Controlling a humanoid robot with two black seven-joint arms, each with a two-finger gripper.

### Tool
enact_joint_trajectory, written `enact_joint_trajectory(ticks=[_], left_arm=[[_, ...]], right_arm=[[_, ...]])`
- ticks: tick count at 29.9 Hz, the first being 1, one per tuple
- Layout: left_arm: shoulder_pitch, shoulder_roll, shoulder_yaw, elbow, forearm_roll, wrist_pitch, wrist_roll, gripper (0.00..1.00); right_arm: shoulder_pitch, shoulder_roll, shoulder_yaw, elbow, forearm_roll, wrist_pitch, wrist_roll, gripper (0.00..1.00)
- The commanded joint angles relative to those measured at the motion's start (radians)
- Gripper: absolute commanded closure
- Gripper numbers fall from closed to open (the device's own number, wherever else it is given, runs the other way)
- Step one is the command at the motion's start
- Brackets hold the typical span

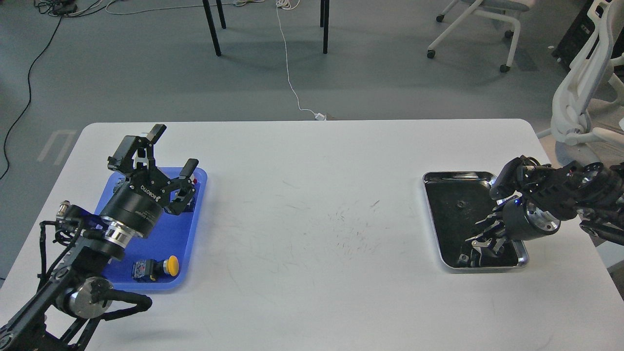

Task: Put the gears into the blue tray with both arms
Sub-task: 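Lower the right gripper into the metal tray and grasp a small black gear, then carry the black gear with the right gripper toward the table center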

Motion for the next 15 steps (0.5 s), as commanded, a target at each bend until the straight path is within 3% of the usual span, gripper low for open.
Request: enact_joint_trajectory(ticks=[1,3,6,15], left_arm=[[0.000,-0.002,0.000,0.000,0.000,0.000,0.000,0.02],[0.000,-0.003,0.000,0.000,0.000,0.000,0.000,0.02],[0.002,-0.003,0.000,0.000,0.000,0.000,0.000,0.02],[-0.002,0.000,0.000,0.000,0.000,-0.002,0.000,0.02]], right_arm=[[-0.002,0.004,-0.001,-0.004,0.000,0.002,0.000,0.69],[-0.002,0.006,-0.001,-0.002,0.000,0.006,0.000,0.78],[-0.002,0.004,-0.001,-0.002,0.000,0.008,0.000,0.83],[0.039,0.000,0.002,0.018,0.004,0.009,0.000,0.87]])
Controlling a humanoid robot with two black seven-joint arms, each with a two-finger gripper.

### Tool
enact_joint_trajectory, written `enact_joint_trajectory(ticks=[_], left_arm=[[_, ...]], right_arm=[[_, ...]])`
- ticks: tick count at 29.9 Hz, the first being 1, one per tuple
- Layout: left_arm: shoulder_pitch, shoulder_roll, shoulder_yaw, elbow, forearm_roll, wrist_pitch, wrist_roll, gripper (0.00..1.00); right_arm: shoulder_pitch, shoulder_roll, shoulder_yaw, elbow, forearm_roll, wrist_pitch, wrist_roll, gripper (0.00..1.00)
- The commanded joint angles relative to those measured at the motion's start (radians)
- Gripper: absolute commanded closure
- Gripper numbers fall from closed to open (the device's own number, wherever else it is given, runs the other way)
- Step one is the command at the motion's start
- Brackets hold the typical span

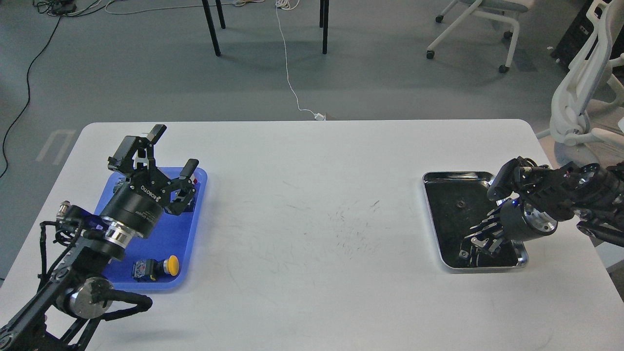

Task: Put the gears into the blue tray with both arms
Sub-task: 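Carry the black gear with the right gripper toward the table center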

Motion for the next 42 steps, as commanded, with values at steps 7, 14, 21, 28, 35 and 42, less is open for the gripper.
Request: enact_joint_trajectory(ticks=[7,14,21,28,35,42], left_arm=[[-0.002,0.002,0.001,0.002,0.000,-0.002,0.000,0.02],[-0.005,0.000,0.001,0.000,0.000,-0.003,-0.002,0.02],[-0.002,0.002,0.000,0.000,0.000,-0.003,-0.003,0.02],[-0.002,0.002,0.000,0.000,0.000,-0.003,-0.003,0.02],[0.000,0.003,0.001,0.000,0.000,-0.003,-0.003,0.02],[0.000,0.003,0.000,0.000,0.000,-0.003,-0.003,0.02]], right_arm=[[0.220,0.042,0.008,0.067,0.219,0.002,0.000,0.86],[0.270,0.292,-0.001,0.017,0.395,-0.004,0.000,0.84],[0.251,0.506,-0.085,-0.084,0.465,-0.062,0.000,0.84],[0.187,0.654,-0.177,-0.141,0.500,-0.174,0.000,0.84],[0.141,0.659,-0.182,-0.161,0.500,-0.211,0.000,0.84],[0.105,0.659,-0.199,-0.180,0.500,-0.237,0.000,0.83]])
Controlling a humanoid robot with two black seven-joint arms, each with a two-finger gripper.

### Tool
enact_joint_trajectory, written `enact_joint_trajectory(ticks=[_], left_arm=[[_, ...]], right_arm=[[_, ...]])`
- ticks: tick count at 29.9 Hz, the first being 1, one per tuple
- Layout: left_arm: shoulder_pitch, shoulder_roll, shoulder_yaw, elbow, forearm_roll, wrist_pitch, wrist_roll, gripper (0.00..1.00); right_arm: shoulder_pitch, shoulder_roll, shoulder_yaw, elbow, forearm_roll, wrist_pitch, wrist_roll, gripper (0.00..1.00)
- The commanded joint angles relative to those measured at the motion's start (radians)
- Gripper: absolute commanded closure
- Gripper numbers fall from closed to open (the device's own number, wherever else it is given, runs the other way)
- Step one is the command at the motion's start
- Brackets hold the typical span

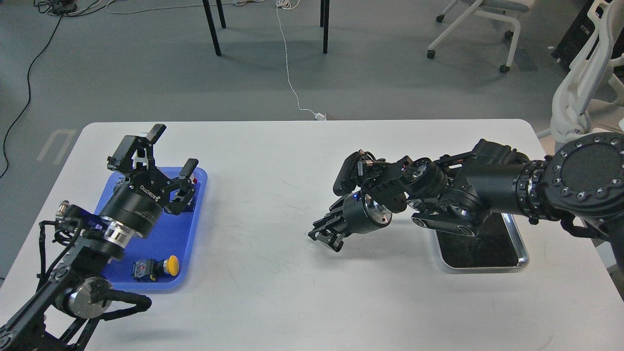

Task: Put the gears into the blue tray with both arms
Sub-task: 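Carry the black gear with the right gripper toward the table center, then open the right gripper to set the gear down, then retract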

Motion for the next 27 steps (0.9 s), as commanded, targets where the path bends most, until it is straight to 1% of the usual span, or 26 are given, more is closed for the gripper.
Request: enact_joint_trajectory(ticks=[1,6,9,11,12,14,17,19,21,23,25,27], left_arm=[[0.000,0.000,-0.001,0.000,0.000,0.000,0.000,0.02],[0.000,-0.002,-0.001,0.000,0.000,0.000,0.000,0.02],[0.000,0.000,-0.001,0.000,0.000,0.000,0.000,0.02],[0.000,0.000,0.001,0.000,0.000,0.000,0.000,0.02],[0.000,0.002,0.001,0.000,0.000,0.000,0.000,0.02],[0.000,0.002,0.001,0.000,0.000,0.000,0.000,0.02],[0.000,0.003,0.001,0.000,0.006,0.002,0.000,0.02],[0.000,0.005,-0.001,0.000,0.014,0.000,-0.001,0.02],[-0.002,0.017,-0.001,0.000,0.014,0.000,-0.001,0.02],[-0.002,0.026,-0.001,-0.002,0.014,0.000,-0.001,0.02],[-0.005,0.031,-0.001,-0.005,0.014,-0.002,-0.003,0.02],[-0.005,0.034,0.001,-0.008,0.014,-0.002,-0.015,0.02]], right_arm=[[-0.012,0.000,-0.002,-0.004,0.000,-0.014,0.000,0.83],[-0.020,0.000,-0.002,-0.010,0.000,-0.028,0.000,0.75],[-0.020,0.000,-0.002,-0.011,0.001,-0.031,0.000,0.62],[-0.020,0.000,-0.002,-0.011,0.001,-0.033,0.000,0.55],[-0.020,0.000,-0.001,-0.011,0.004,-0.036,0.000,0.50],[-0.019,0.000,0.004,-0.010,0.027,-0.048,0.000,0.36],[-0.009,-0.001,0.010,-0.001,0.092,-0.073,0.000,0.21],[-0.002,-0.040,0.027,0.009,0.126,-0.085,0.000,0.07],[0.004,-0.098,0.063,0.029,0.159,-0.085,0.000,0.04],[0.012,-0.171,0.111,0.053,0.188,-0.085,0.000,0.04],[0.008,-0.263,0.184,0.105,0.245,-0.082,0.000,0.03],[-0.014,-0.365,0.270,0.168,0.343,-0.085,0.000,0.03]])
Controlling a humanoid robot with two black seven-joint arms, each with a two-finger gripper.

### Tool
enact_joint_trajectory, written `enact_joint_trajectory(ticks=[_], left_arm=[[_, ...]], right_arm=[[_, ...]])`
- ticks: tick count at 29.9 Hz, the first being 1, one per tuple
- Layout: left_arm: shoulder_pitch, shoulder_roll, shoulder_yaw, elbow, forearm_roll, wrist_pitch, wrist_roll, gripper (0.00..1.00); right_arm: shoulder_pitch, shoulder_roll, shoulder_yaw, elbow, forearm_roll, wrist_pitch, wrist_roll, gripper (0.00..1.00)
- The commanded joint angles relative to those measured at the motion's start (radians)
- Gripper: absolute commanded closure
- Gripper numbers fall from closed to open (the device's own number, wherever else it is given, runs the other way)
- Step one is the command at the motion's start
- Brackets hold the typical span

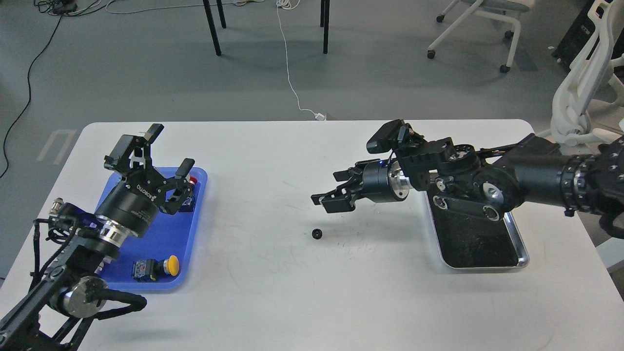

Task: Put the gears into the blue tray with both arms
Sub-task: 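Open the right gripper to set the gear down, then retract, then reach the left gripper toward the black gear on the table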

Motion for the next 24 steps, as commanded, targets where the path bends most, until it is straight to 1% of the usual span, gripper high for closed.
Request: enact_joint_trajectory(ticks=[1,3,6,8,10,12,15,18,20,22,24], left_arm=[[-0.001,0.007,0.001,-0.005,0.000,-0.001,-0.016,0.02],[-0.001,0.010,0.001,-0.005,0.002,-0.001,-0.024,0.02],[-0.012,0.011,0.011,-0.010,0.008,-0.003,-0.027,0.02],[-0.018,0.008,0.012,-0.013,0.075,-0.003,-0.038,0.02],[-0.036,0.011,0.014,-0.023,0.173,-0.006,-0.059,0.02],[-0.059,0.017,0.015,-0.034,0.259,-0.033,-0.065,0.02],[-0.107,0.024,0.029,-0.048,0.394,-0.102,-0.065,0.02],[-0.208,0.051,0.131,-0.057,0.578,-0.161,-0.073,0.02],[-0.300,0.089,0.229,-0.060,0.684,-0.173,-0.100,0.02],[-0.412,0.131,0.363,-0.059,0.786,-0.173,-0.136,0.02],[-0.556,0.157,0.516,-0.048,0.906,-0.172,-0.163,0.02]], right_arm=[[-0.043,-0.182,0.153,0.111,0.172,0.002,0.000,0.03],[-0.118,-0.266,0.262,0.179,0.301,0.005,0.000,0.03],[-0.278,-0.371,0.470,0.242,0.470,0.008,0.000,0.03],[-0.404,-0.408,0.621,0.276,0.570,0.011,0.000,0.03],[-0.543,-0.428,0.783,0.303,0.677,0.024,0.000,0.03],[-0.667,-0.443,0.927,0.316,0.777,0.065,0.000,0.02],[-0.823,-0.445,1.104,0.313,0.904,0.195,0.000,0.02],[-0.944,-0.445,1.212,0.297,0.972,0.309,0.000,0.01],[-0.995,-0.443,1.247,0.284,0.974,0.332,0.000,0.01],[-1.022,-0.443,1.269,0.282,0.975,0.332,0.000,0.01],[-1.036,-0.445,1.285,0.280,0.981,0.335,0.000,0.01]])
